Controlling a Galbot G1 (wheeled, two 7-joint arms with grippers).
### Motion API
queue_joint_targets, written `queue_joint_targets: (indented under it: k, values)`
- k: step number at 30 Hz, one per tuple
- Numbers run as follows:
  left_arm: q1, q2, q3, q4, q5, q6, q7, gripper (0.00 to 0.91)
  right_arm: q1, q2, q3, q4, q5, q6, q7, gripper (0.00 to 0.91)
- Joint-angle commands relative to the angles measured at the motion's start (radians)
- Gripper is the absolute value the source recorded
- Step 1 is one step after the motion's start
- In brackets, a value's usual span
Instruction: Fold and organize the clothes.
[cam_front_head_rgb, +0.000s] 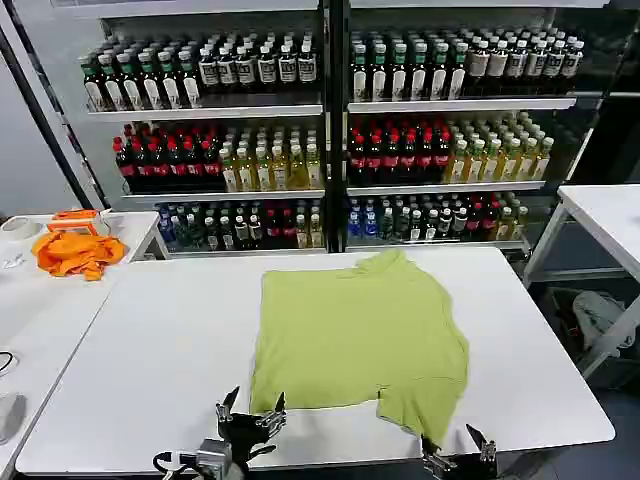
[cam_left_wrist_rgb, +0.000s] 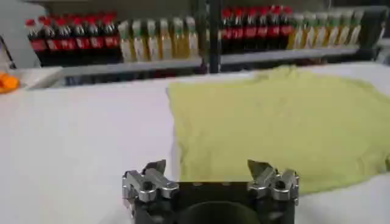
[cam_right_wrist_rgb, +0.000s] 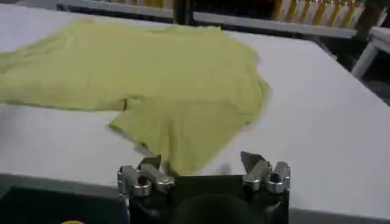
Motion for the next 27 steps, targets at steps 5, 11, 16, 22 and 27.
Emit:
queue_joint_targets:
  k: [5,11,16,22,27]
  values:
    - [-0.025,0.004,0.010,0.078,-0.009,0.031,-0.013,0.040,-0.011,0.010,-0.006,-0.010,0.016,0.005,0.006,0.000]
    - [-0.024,0.003,0.007,0.079,-0.015,0.029,-0.012,0.040,-0.006,0.008,-0.006,-0.012,0.021,0.012,0.004,0.000]
    - [-0.024,0.002,0.004,0.078,-0.018,0.026,-0.012,0.040,0.002,0.009,-0.009,-0.010,0.025,0.019,0.001,0.000]
    - [-0.025,0.005,-0.001,0.077,-0.025,0.023,-0.011,0.040,0.015,0.006,-0.011,-0.014,0.022,0.030,-0.004,0.000]
    - [-0.024,0.006,-0.003,0.072,-0.028,0.018,-0.010,0.040,0.015,0.002,-0.007,-0.001,0.009,0.042,-0.007,0.000]
